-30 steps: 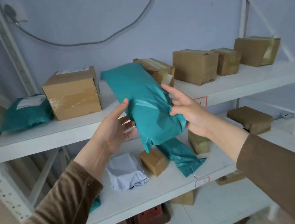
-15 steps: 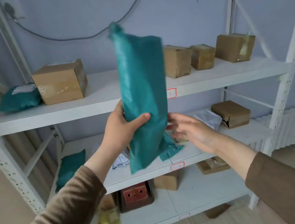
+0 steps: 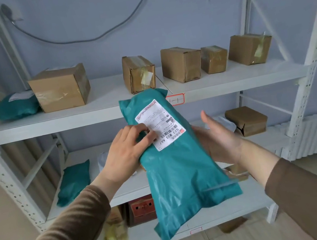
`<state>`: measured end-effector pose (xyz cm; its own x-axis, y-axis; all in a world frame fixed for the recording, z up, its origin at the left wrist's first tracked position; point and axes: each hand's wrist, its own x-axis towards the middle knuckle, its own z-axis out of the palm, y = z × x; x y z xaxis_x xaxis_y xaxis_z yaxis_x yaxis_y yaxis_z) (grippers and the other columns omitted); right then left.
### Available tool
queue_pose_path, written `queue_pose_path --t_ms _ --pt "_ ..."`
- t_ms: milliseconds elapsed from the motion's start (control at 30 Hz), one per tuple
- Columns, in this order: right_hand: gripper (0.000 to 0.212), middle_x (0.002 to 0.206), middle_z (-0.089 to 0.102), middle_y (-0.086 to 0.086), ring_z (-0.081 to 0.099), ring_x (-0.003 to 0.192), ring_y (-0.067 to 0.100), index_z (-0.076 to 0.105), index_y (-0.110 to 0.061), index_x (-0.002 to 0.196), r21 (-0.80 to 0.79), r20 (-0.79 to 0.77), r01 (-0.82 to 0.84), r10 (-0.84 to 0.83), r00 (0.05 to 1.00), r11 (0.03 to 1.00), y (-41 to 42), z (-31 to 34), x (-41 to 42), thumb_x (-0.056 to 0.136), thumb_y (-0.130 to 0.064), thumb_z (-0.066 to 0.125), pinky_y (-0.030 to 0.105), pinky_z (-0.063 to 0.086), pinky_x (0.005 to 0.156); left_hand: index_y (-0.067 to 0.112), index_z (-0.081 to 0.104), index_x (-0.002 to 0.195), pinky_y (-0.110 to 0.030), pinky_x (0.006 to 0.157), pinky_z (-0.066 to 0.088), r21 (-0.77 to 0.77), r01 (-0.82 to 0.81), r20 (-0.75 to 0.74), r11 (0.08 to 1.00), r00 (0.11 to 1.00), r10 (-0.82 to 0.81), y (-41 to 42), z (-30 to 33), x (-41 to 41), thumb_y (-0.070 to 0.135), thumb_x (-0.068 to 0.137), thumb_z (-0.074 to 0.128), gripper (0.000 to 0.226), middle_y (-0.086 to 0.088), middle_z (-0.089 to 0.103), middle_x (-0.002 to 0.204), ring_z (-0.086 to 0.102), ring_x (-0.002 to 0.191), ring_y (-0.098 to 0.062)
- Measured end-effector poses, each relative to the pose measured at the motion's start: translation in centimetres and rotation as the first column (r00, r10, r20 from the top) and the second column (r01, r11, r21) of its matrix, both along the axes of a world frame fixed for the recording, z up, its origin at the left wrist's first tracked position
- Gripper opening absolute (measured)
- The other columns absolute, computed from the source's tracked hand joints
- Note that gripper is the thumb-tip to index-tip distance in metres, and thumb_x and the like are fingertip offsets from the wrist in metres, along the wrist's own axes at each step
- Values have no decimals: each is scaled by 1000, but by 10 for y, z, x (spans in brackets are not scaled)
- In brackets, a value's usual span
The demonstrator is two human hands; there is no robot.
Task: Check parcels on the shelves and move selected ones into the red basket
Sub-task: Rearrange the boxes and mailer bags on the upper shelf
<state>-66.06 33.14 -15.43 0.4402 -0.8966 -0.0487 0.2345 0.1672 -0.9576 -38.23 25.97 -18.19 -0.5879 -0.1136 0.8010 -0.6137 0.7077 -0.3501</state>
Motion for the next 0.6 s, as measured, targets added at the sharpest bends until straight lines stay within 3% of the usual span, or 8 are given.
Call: queue_pose_path --t_ms 67,133,200,333,400,467,533,600 --pt "79 157 51 13 41 148 41 54 -28 150 -69 -128 -52 43 991 996 -4 -7 0 87 -75 46 65 24 122 17 51 132 -44 80 51 -17 0 20 1000 1000 0 -4 0 2 19 97 63 37 -11 47 125 51 100 -32" --pt "83 148 62 8 57 138 32 52 -26 149 -65 -188 -56 43 981 996 -8 -7 4 79 -63 75 53 44 116 16 50 133 -45 79 52 -11 11 30 1000 999 -10 -5 2 0 20 97 61 38 -11 47 125 51 101 -32" --pt "74 133 73 5 71 118 23 55 -25 144 -98 -202 49 -68 977 994 -9 -7 12 77 -33 85 37 58 101 15 50 133 -45 81 55 41 22 -16 999 1000 -22 -5 3 -2 24 96 59 39 -11 46 126 52 102 -33" --pt "58 117 79 3 77 100 20 60 -24 137 -161 -159 250 -275 948 955 -18 -6 21 84 -7 77 32 61 87 14 44 140 -45 115 46 374 124 -419 919 907 48 0 -4 -8 10 97 57 46 -17 42 145 48 133 -37" --pt "53 115 80 1 77 99 18 61 -25 135 -174 -116 297 -319 941 939 -24 -3 25 88 -5 72 30 62 84 21 38 147 -44 121 41 568 347 -644 746 752 140 9 -8 -6 -2 101 55 54 -12 42 149 49 137 -25" --pt "52 118 79 -2 76 103 16 60 -28 136 -198 -78 320 -340 937 927 -33 1 29 91 -3 70 27 61 83 31 30 149 -38 107 55 641 619 -756 454 610 236 23 -6 -4 19 109 53 48 -7 53 141 66 121 -18" --pt "54 122 77 -4 75 107 14 57 -28 138 -249 -57 343 -367 928 906 -43 10 40 93 -3 70 26 61 84 40 25 151 -25 87 60 647 727 -759 228 586 285 33 -4 -3 42 105 55 55 -4 62 134 74 108 -10" --pt "53 124 76 -3 75 107 13 54 -26 139 -311 -39 396 -427 903 864 -61 22 55 93 -5 72 27 61 85 43 20 155 -19 80 59 654 742 -748 150 603 279 37 -2 -3 34 99 67 73 1 62 132 73 105 0"
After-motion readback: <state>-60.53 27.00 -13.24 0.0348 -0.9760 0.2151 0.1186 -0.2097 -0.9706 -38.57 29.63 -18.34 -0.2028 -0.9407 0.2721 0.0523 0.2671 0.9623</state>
